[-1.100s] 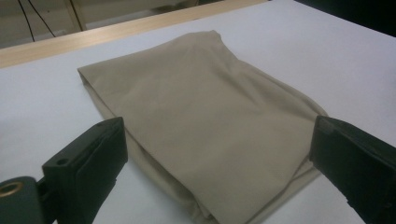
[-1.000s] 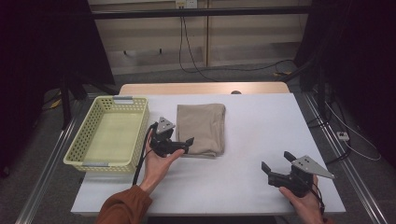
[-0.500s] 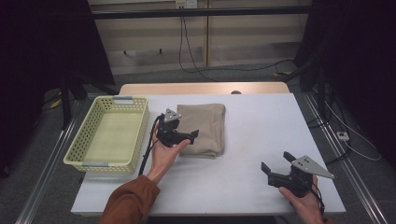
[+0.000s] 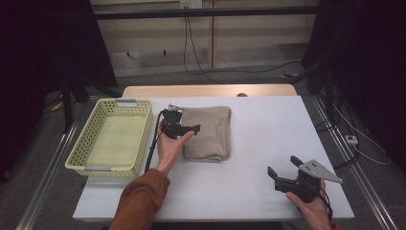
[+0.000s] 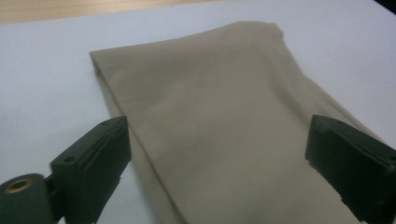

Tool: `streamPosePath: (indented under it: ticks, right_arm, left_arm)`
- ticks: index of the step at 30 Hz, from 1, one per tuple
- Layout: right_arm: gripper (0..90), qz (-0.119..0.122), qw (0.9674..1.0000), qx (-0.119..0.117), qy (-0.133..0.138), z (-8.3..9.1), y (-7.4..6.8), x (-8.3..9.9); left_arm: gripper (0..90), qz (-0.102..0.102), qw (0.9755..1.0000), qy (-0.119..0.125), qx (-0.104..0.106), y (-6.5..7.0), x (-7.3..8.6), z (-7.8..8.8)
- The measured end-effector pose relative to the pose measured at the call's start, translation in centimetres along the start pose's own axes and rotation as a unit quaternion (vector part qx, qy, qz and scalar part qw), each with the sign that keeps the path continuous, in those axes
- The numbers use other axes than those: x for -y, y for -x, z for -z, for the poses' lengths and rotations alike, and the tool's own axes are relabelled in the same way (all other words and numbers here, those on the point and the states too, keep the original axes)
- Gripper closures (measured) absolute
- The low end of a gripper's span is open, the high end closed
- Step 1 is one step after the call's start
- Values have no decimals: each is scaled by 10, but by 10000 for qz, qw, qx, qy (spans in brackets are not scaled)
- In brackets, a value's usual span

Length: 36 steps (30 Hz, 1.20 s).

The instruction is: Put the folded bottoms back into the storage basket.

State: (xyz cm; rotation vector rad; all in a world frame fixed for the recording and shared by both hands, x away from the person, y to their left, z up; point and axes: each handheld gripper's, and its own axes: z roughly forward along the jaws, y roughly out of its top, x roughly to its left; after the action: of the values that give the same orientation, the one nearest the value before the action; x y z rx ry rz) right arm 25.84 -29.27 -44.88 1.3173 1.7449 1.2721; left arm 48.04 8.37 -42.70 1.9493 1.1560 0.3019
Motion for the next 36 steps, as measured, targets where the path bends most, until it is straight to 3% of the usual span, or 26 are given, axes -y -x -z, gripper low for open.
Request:
streamPosePath:
  ticks: [3,9,13,15,19,21,22,24,26,28,33,34,36]
  right_arm:
    - [59,5,10000,0,-15,0,0,0]
    - [59,9,10000,9,-14,0,0,0]
    - [59,2,10000,-30,-54,-1,0,0]
    - [59,7,10000,-23,-57,-1,0,1]
    - [59,-11,10000,-17,-48,-1,0,0]
    - [59,-6,10000,-16,-47,-1,0,0]
    - [59,-3,10000,-17,-47,-1,0,0]
    - [59,13,10000,-23,-53,-1,0,0]
    - [59,15,10000,-23,-56,-1,0,0]
    - [59,16,10000,-17,-54,-1,-1,0]
    - [59,23,10000,-15,-57,-1,-1,1]
    - [59,21,10000,-18,-56,-1,-1,1]
    - [60,22,10000,-18,-58,-1,-1,1]
  left_arm:
    - [129,289,9994,-186,-8,-9,4,-10]
    - [174,391,9983,-411,-111,-17,7,-20]
    - [191,290,9974,-606,-241,-19,6,-27]
    - [191,329,9973,-607,-233,-20,7,-31]
    - [191,212,9972,-621,-355,-17,7,-35]
    - [195,292,9969,-592,-431,-15,8,-36]
    - [224,179,9965,-646,-504,-13,8,-37]
    - [327,190,9965,-687,-431,-9,7,-37]
    - [390,214,9968,-732,-226,-6,6,-36]
    - [442,140,9966,-777,-237,-3,6,-36]
    - [595,254,9966,-788,-17,-3,6,-36]
    - [631,323,9962,-799,141,-4,6,-36]
    - [692,367,9958,-805,220,-5,7,-36]
